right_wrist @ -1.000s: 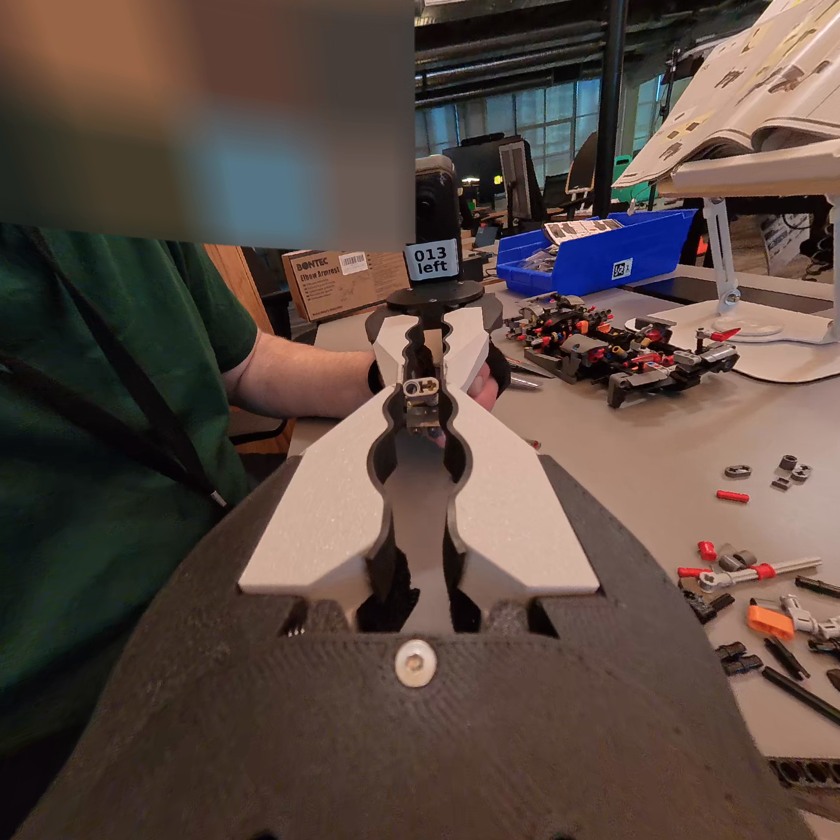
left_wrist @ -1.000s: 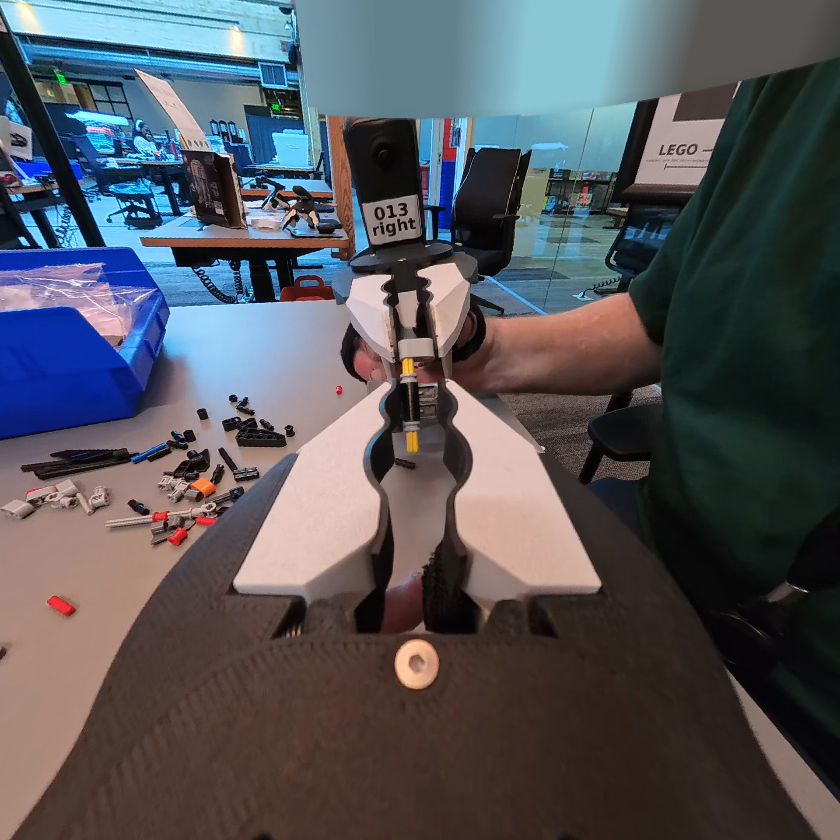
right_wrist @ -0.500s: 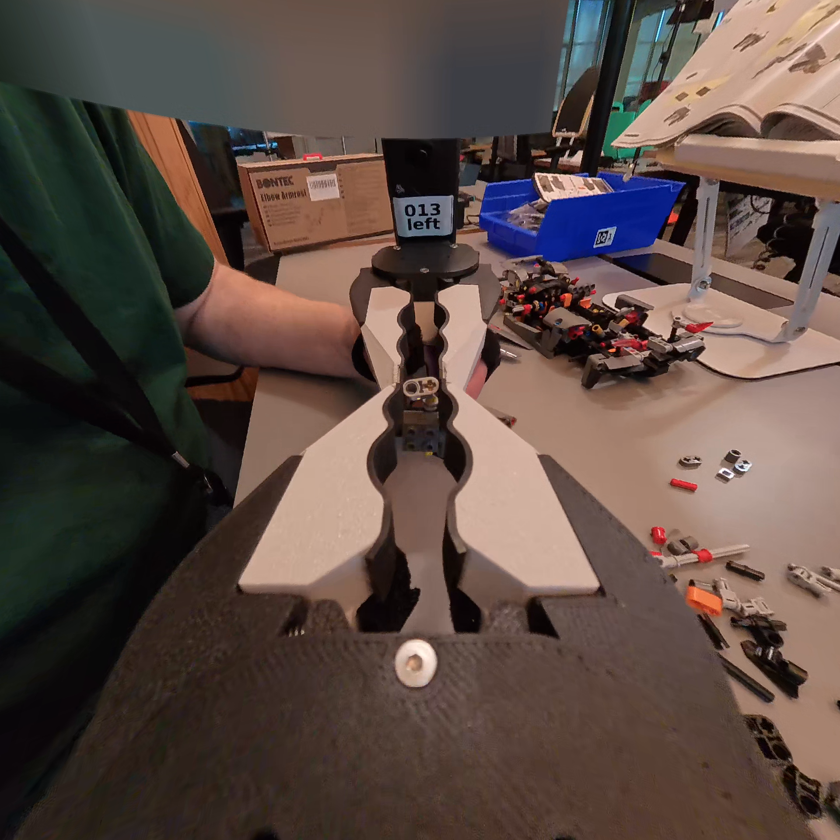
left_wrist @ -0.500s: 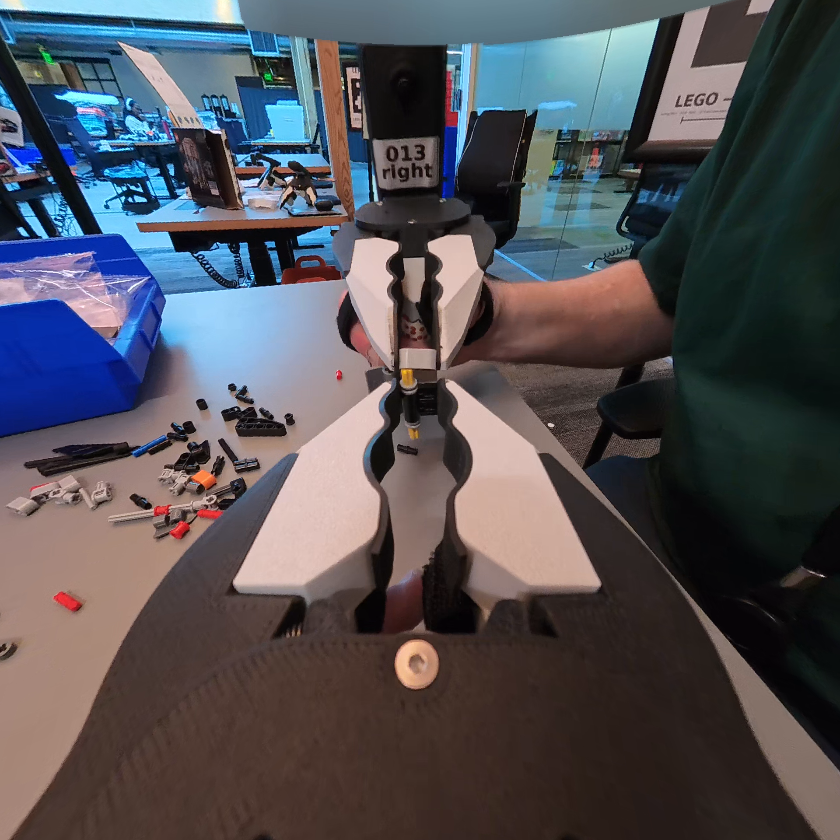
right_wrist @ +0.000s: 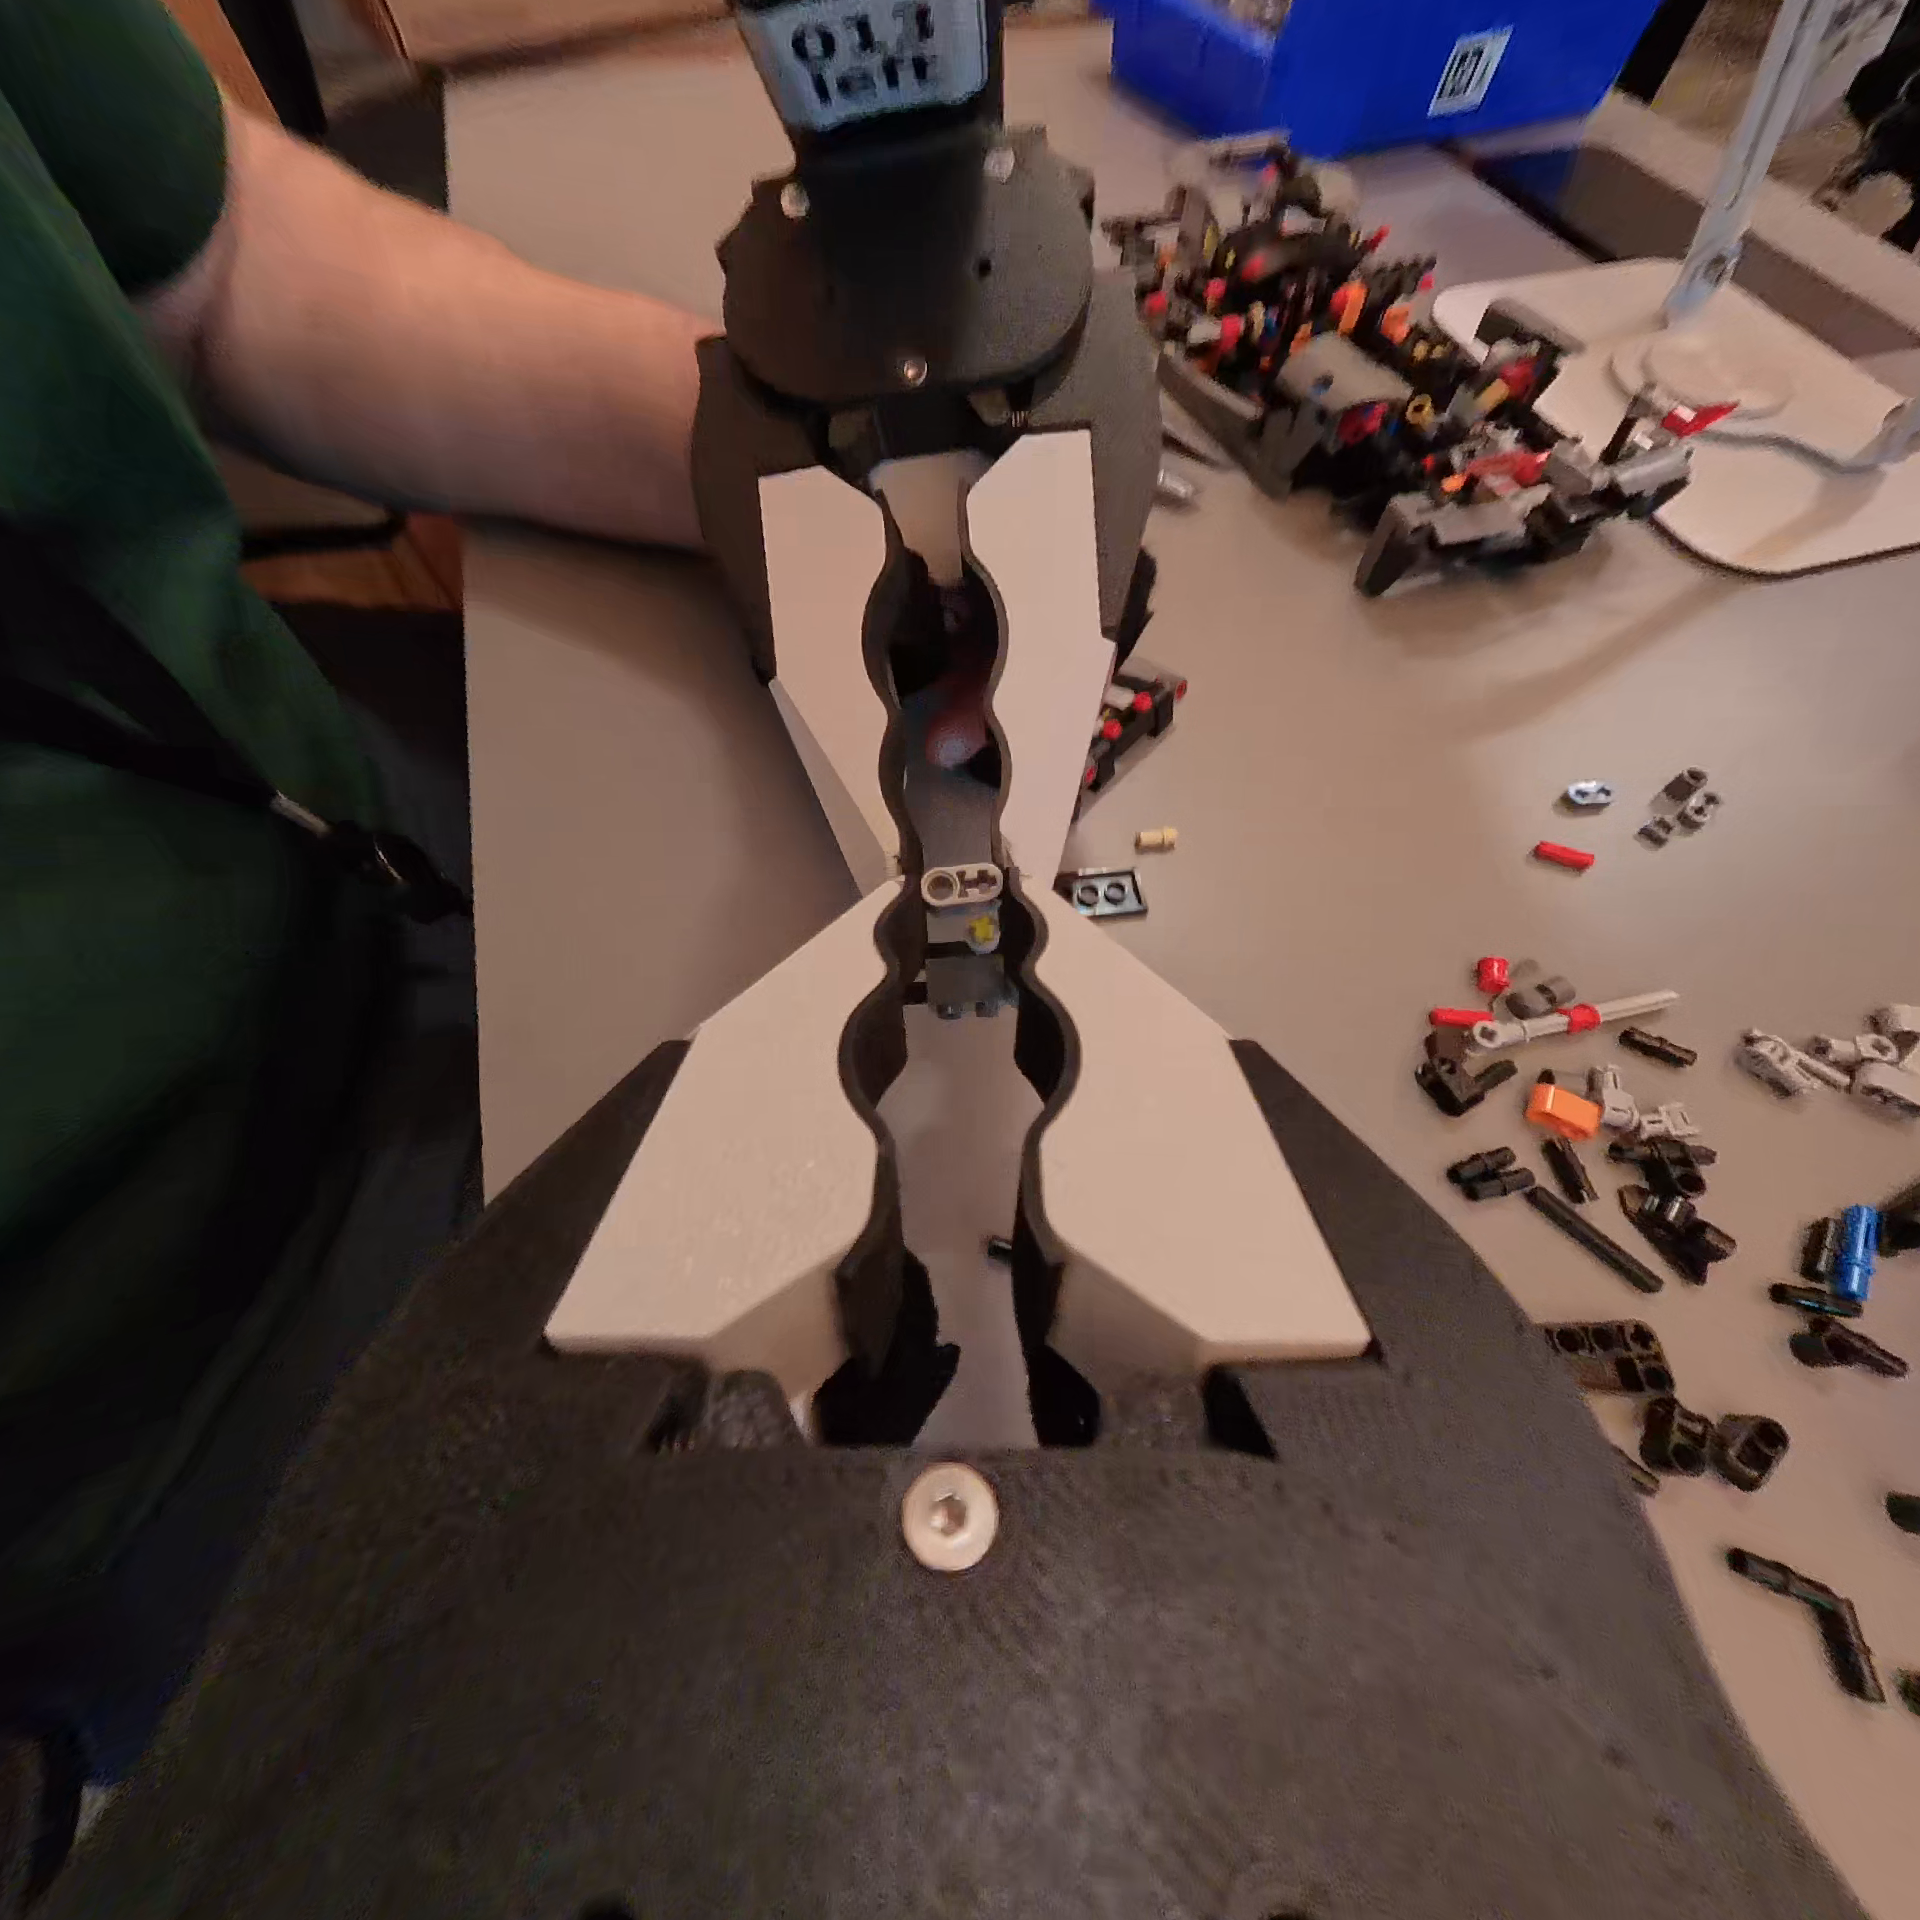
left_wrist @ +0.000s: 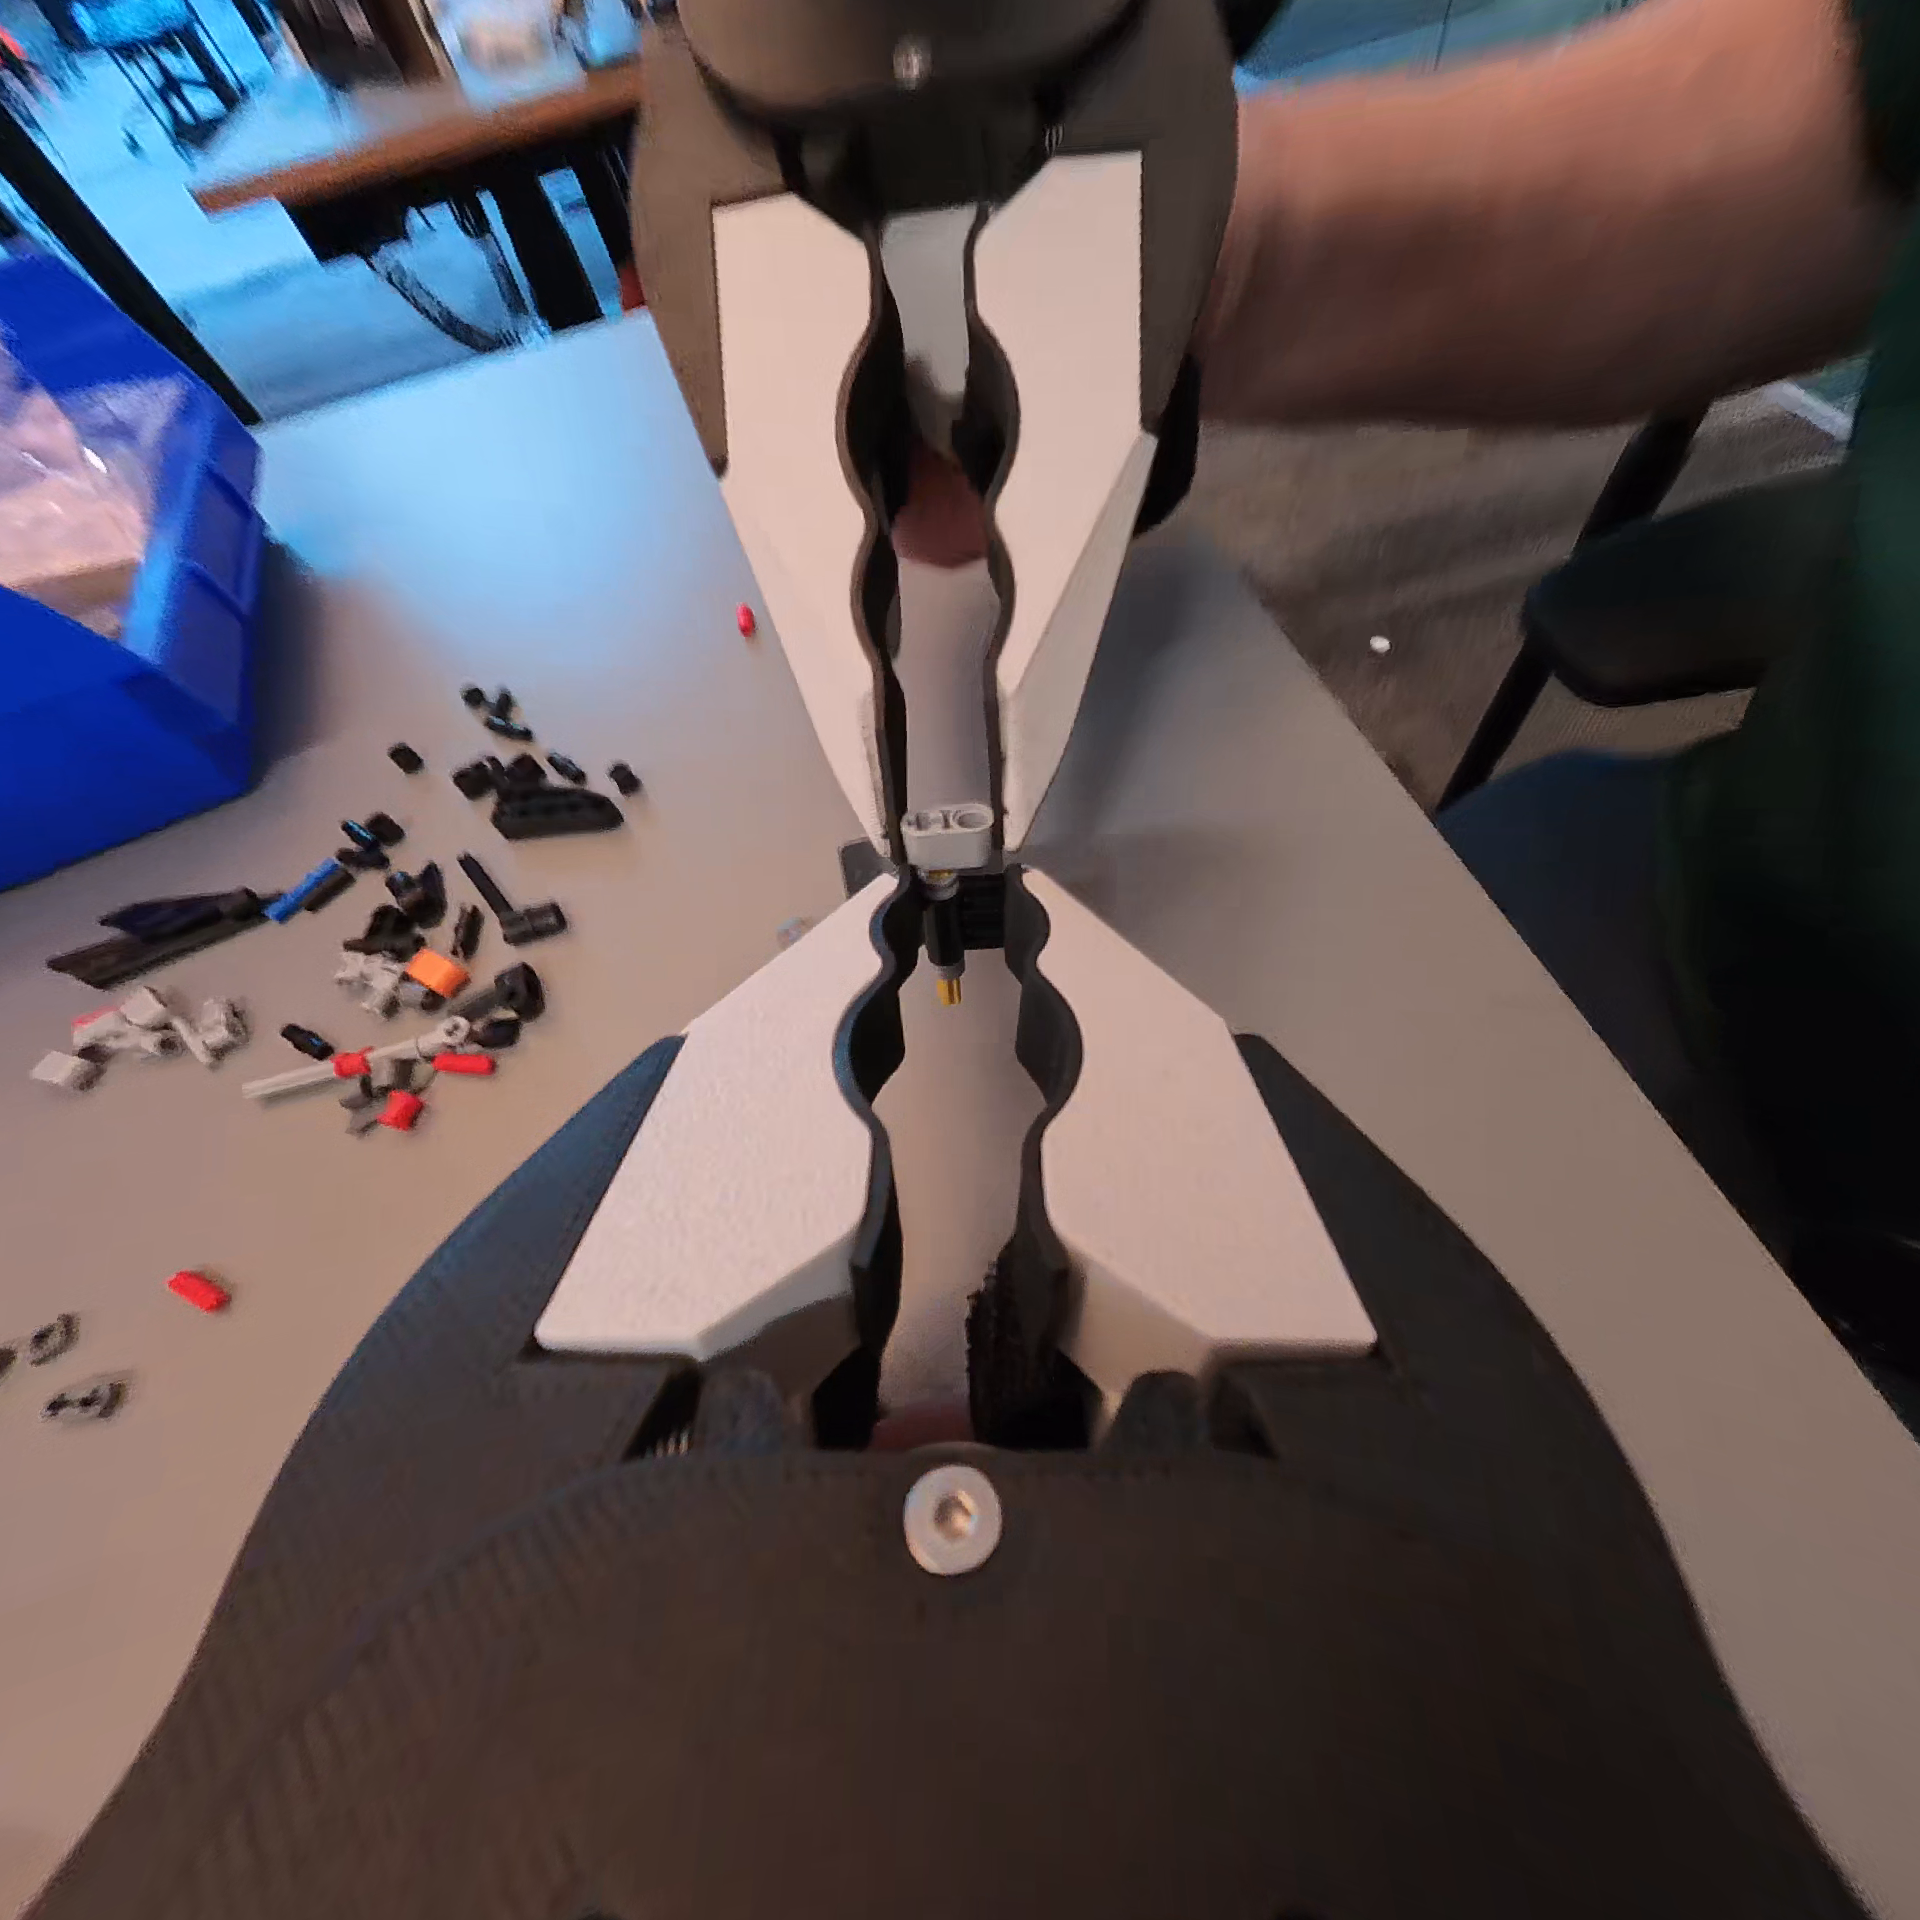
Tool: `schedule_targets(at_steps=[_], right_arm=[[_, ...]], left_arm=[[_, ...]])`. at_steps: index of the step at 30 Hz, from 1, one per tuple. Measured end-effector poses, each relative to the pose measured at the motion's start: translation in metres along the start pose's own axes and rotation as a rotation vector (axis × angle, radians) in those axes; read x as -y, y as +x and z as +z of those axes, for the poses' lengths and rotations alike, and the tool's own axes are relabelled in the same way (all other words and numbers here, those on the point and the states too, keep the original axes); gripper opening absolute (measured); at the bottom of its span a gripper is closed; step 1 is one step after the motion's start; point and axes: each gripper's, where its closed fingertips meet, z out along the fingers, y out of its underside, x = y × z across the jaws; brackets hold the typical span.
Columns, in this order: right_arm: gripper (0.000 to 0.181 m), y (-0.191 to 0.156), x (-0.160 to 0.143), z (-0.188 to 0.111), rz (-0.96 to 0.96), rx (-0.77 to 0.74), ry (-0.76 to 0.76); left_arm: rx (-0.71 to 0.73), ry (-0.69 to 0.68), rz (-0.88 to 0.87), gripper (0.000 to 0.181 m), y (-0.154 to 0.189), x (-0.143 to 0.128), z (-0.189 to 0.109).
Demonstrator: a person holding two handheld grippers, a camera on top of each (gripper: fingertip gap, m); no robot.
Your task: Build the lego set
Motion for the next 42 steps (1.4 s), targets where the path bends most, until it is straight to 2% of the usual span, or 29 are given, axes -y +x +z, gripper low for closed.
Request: schedule_targets(at_steps=[6,23,30,35,42], right_arm=[[0.013,-0.003,-0.012,0.003,-0.005,-0.007,-0.065],[0.013,-0.007,-0.031,0.011,0.091,0.001,-0.012],[0.013,-0.005,-0.026,0.003,0.117,-0.010,0.049],[0.013,-0.003,-0.015,0.000,0.128,-0.007,0.117],[0.013,0.000,-0.007,-0.001,0.120,-0.028,0.165]], left_arm=[[-0.031,-0.051,-0.018,0.014,0.005,-0.008,0.006],[-0.072,-0.179,-0.016,0.014,0.013,-0.028,0.013],[-0.063,-0.146,-0.033,0.014,0.010,-0.025,0.009],[-0.051,-0.045,-0.065,0.014,0.003,-0.011,0.000],[-0.045,-0.006,-0.060,0.014,0.002,-0.006,-0.002]])
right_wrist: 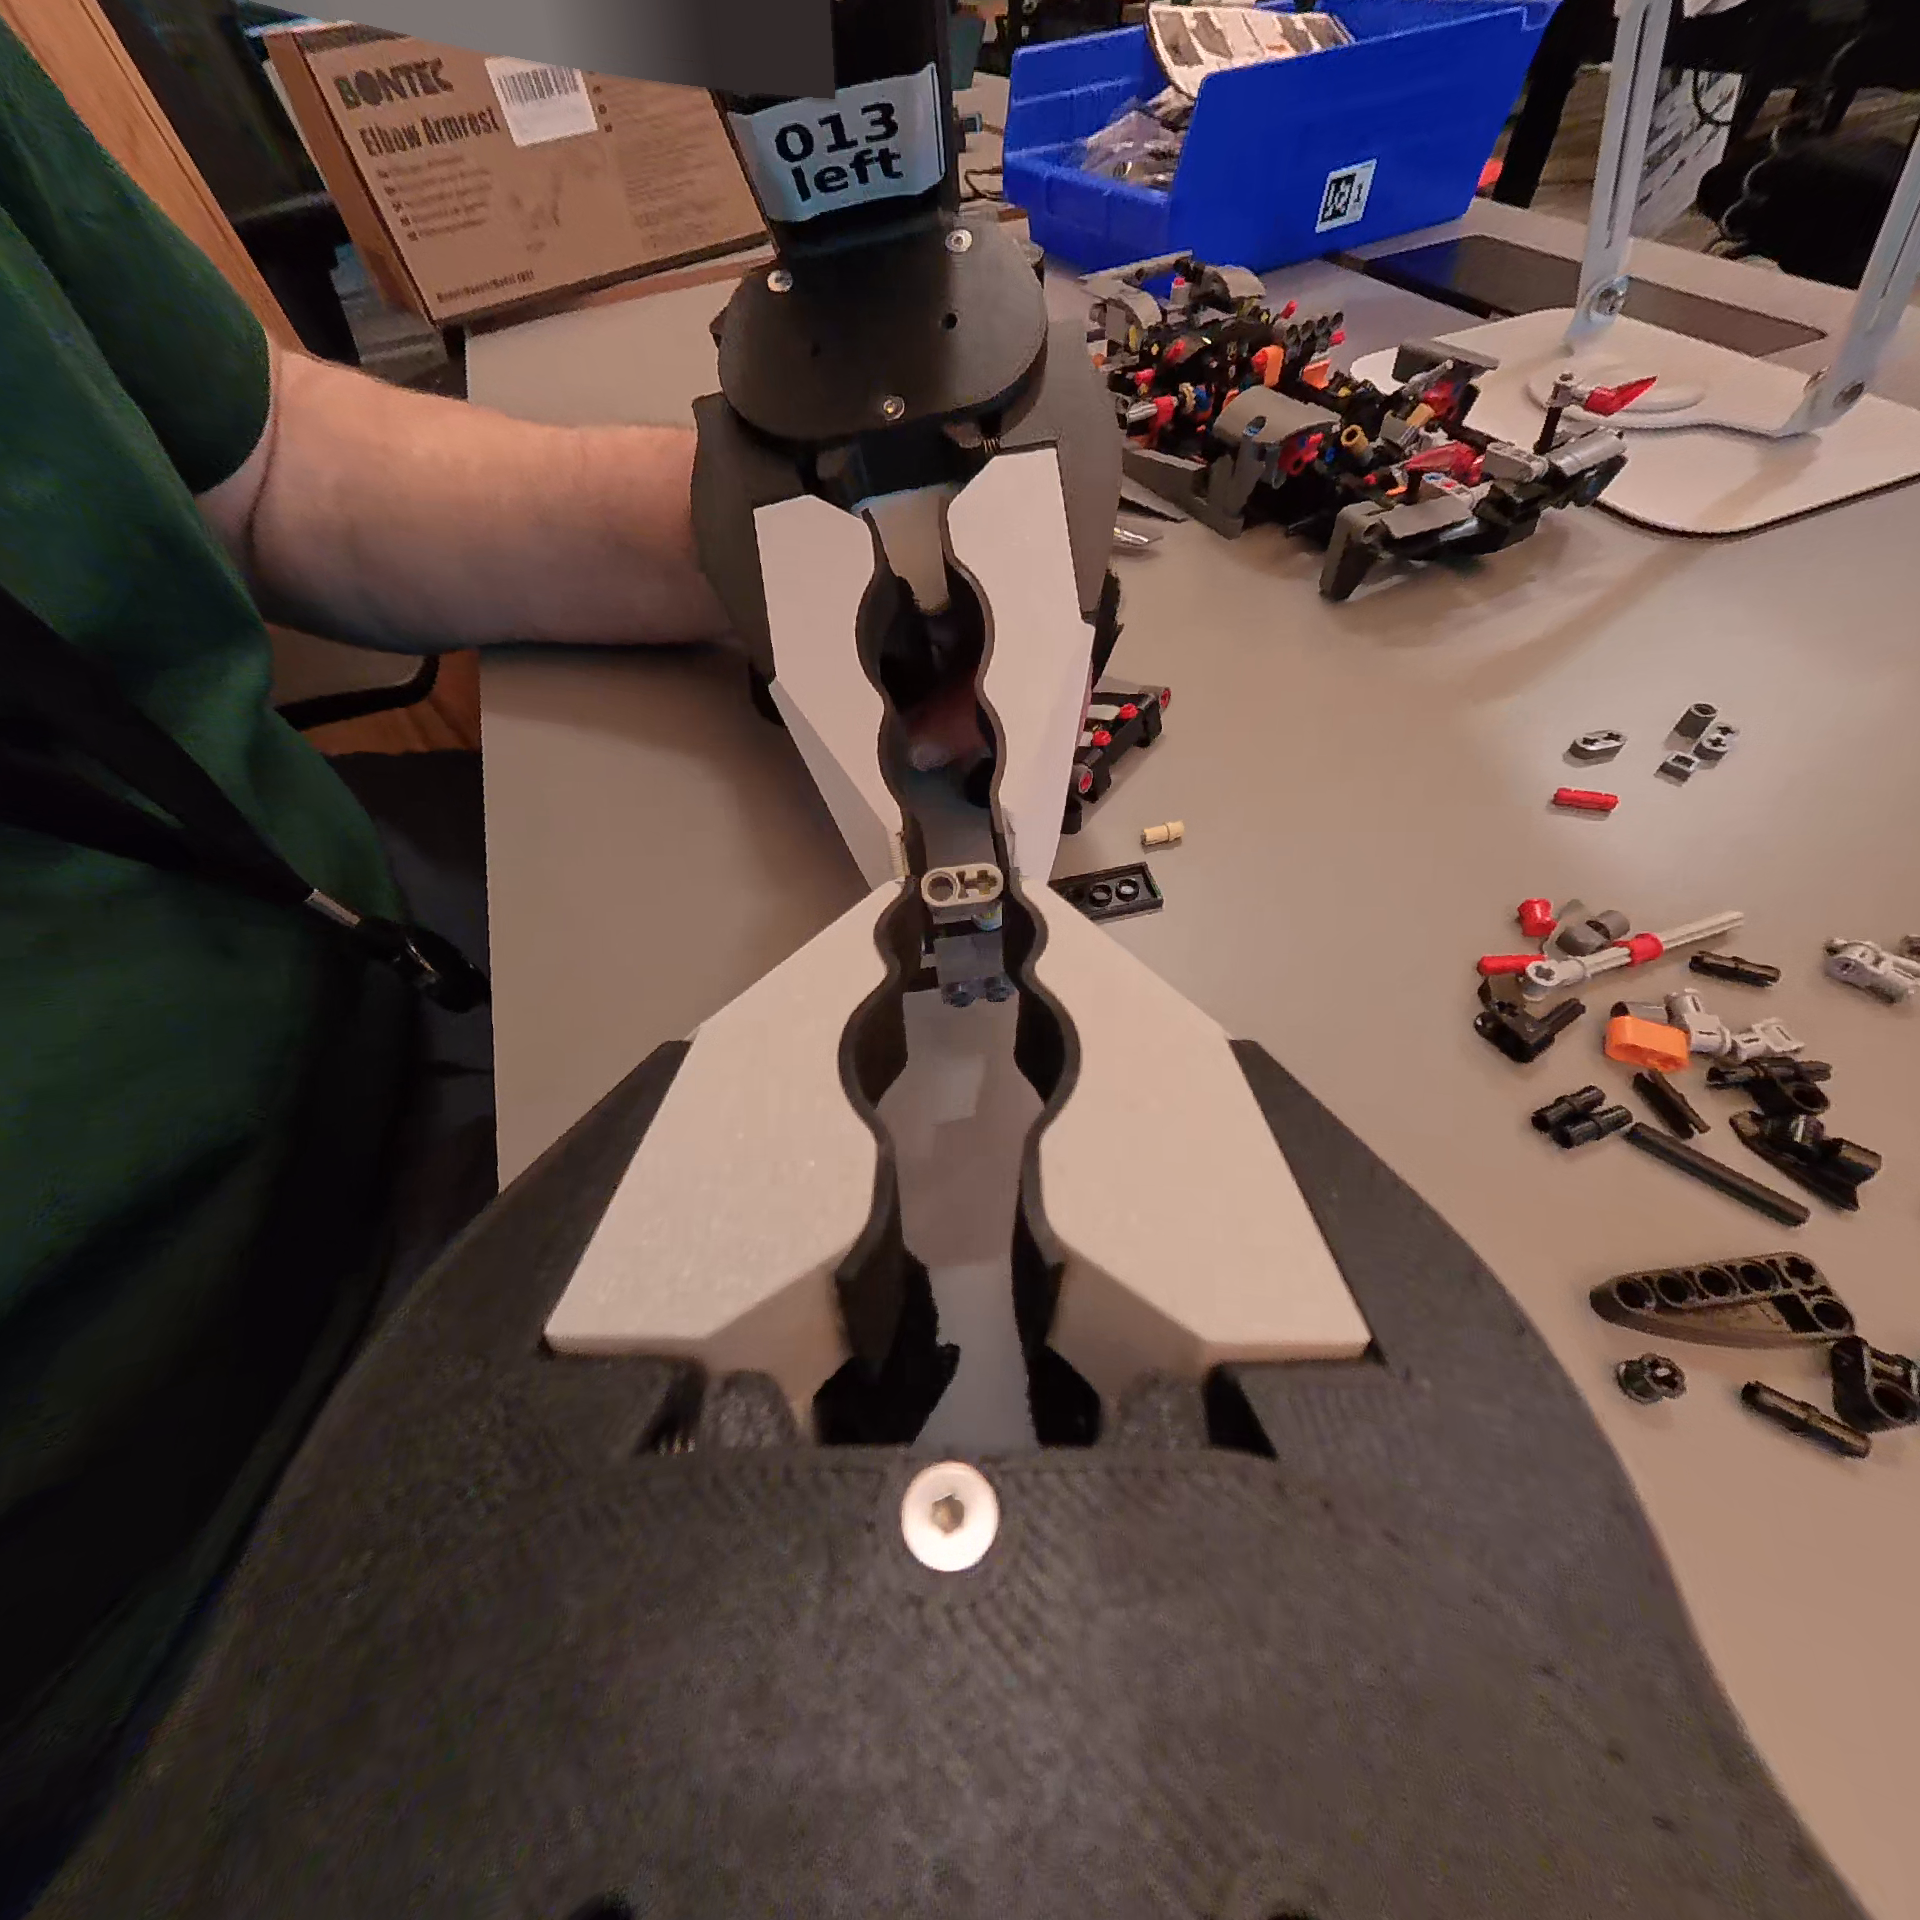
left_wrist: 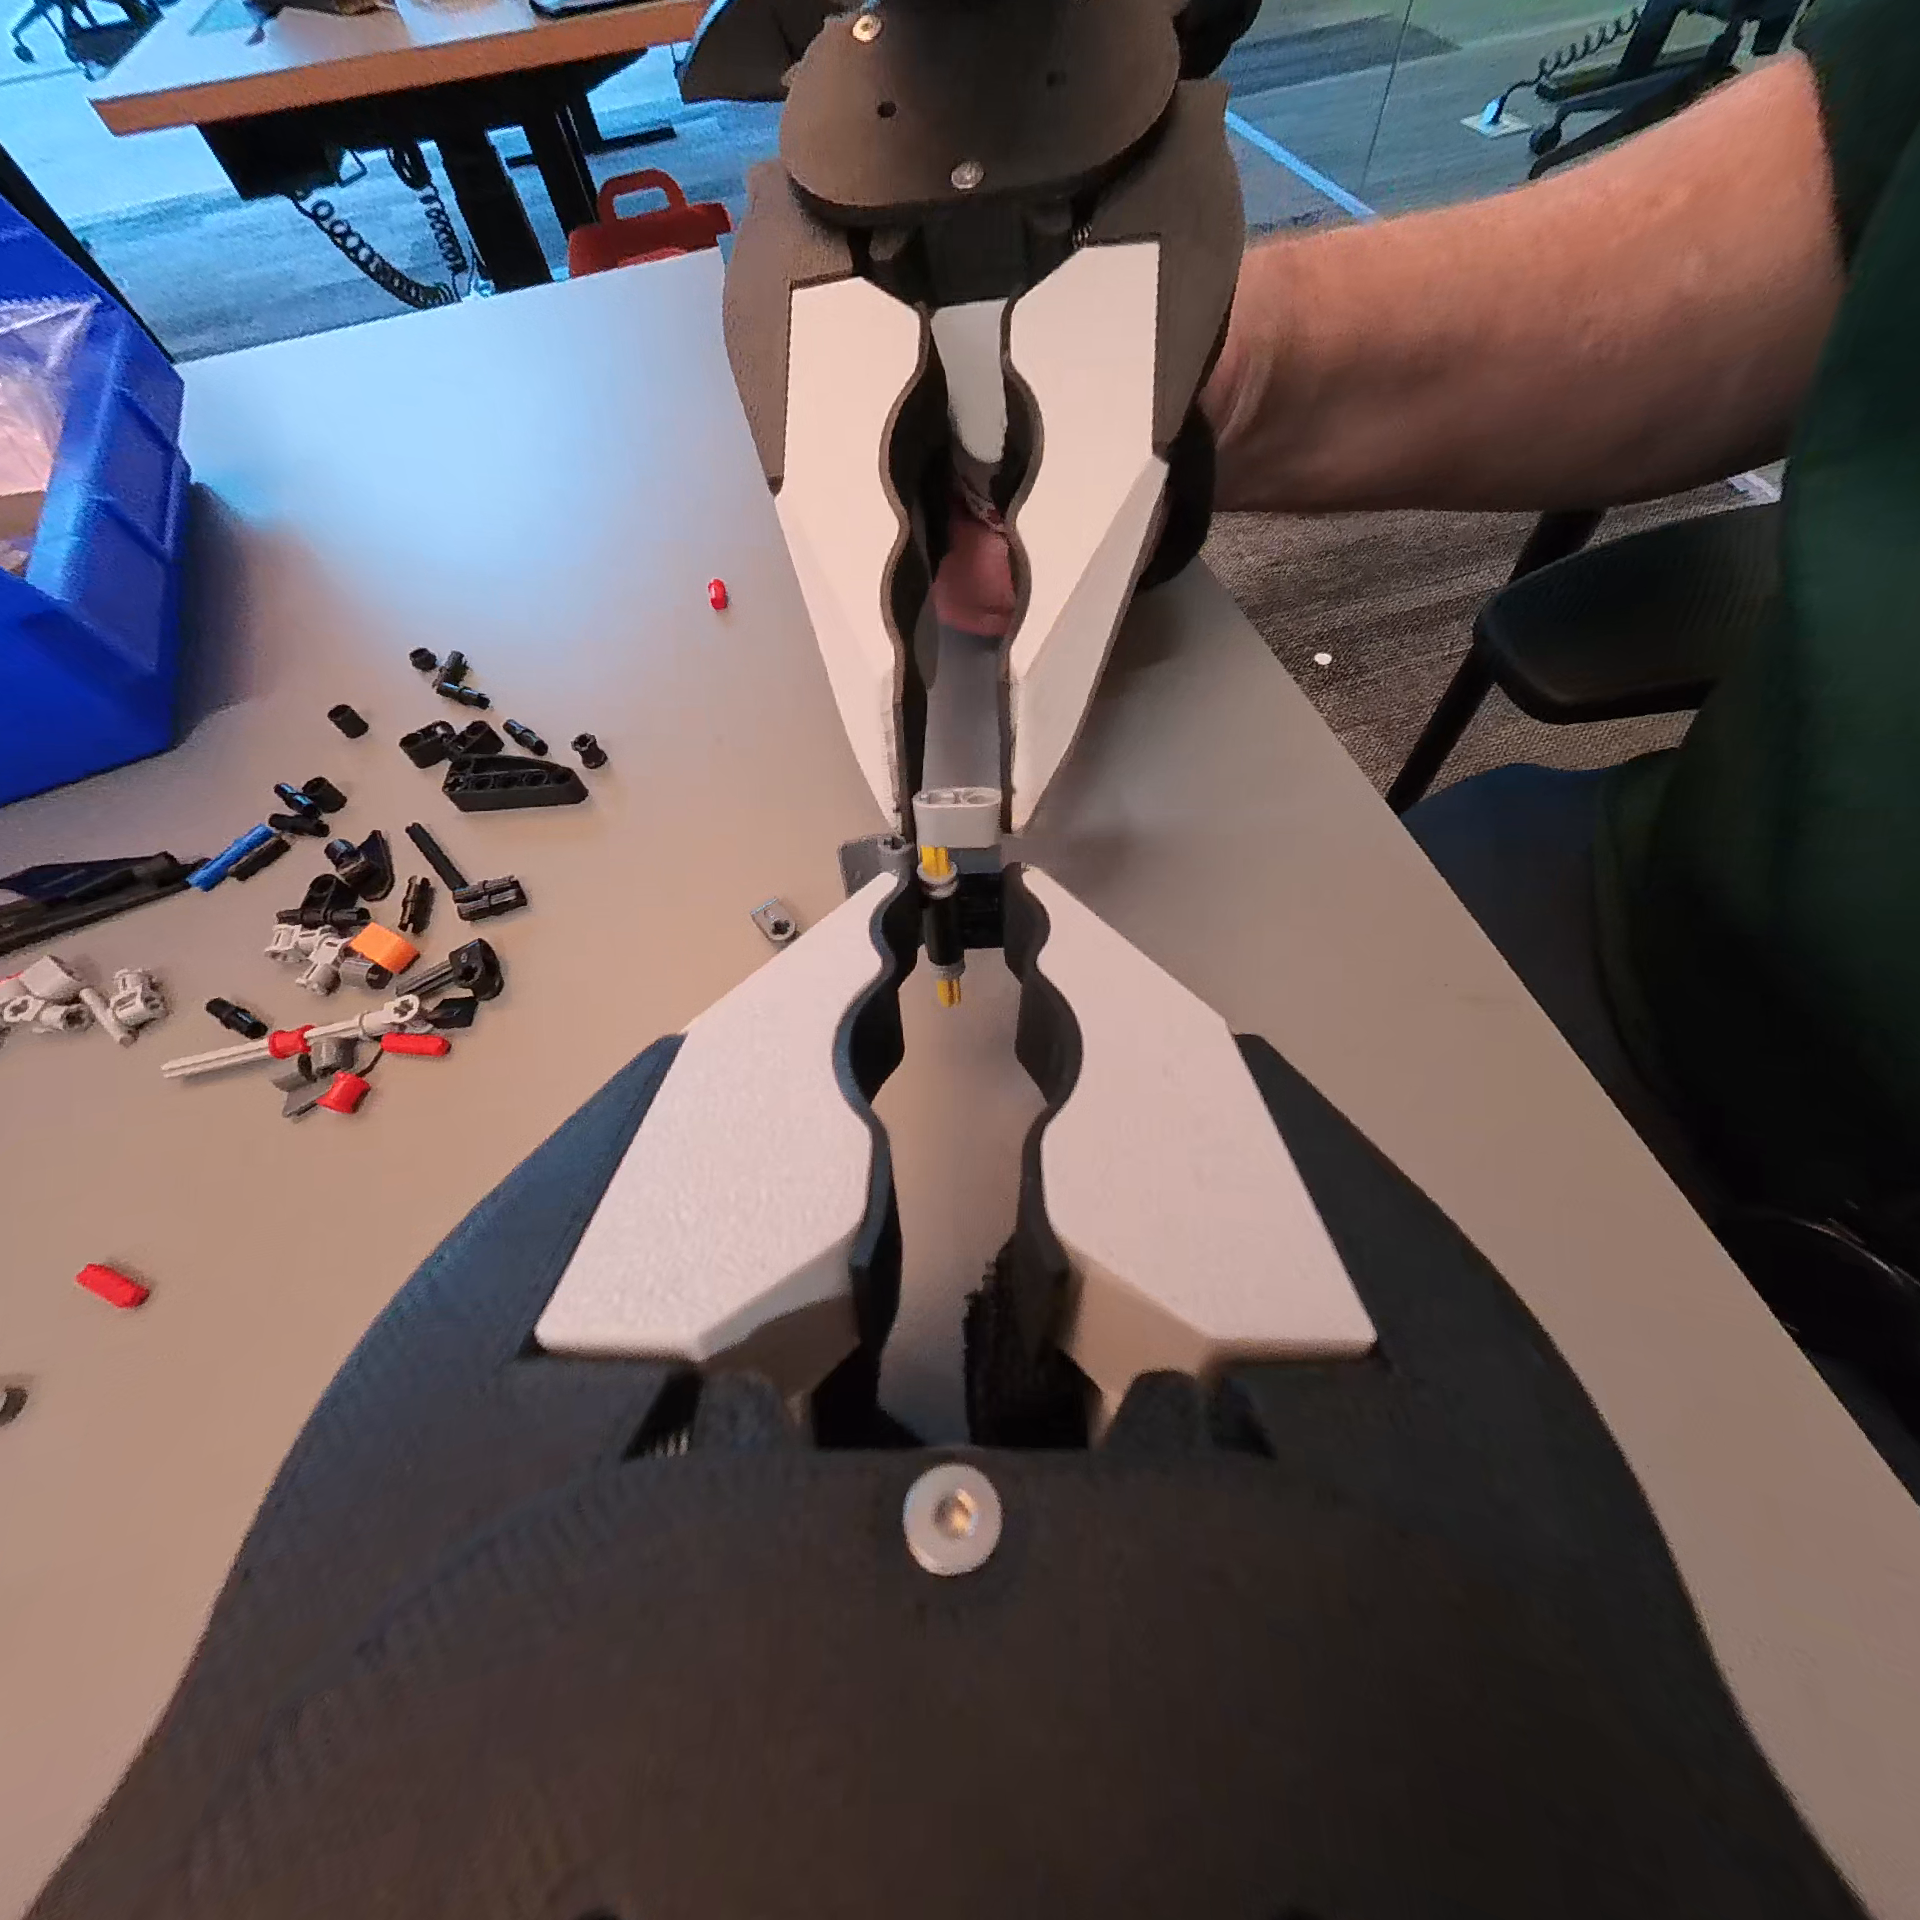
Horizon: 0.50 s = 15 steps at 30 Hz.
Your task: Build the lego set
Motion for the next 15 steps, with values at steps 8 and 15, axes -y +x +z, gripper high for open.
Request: schedule_targets(at_steps=[8,15], right_arm=[[0.013,0.0010,0.0019,0.0010,-0.058,-0.012,-0.020],[0.013,-0.0001,0.0051,0.0029,-0.073,-0.037,-0.039]], left_arm=[[0.004,0.014,-0.003,0.014,-0.0011,0.0018,-0.0017],[0.009,0.028,0.012,0.014,-0.0011,0.0036,-0.0033]])
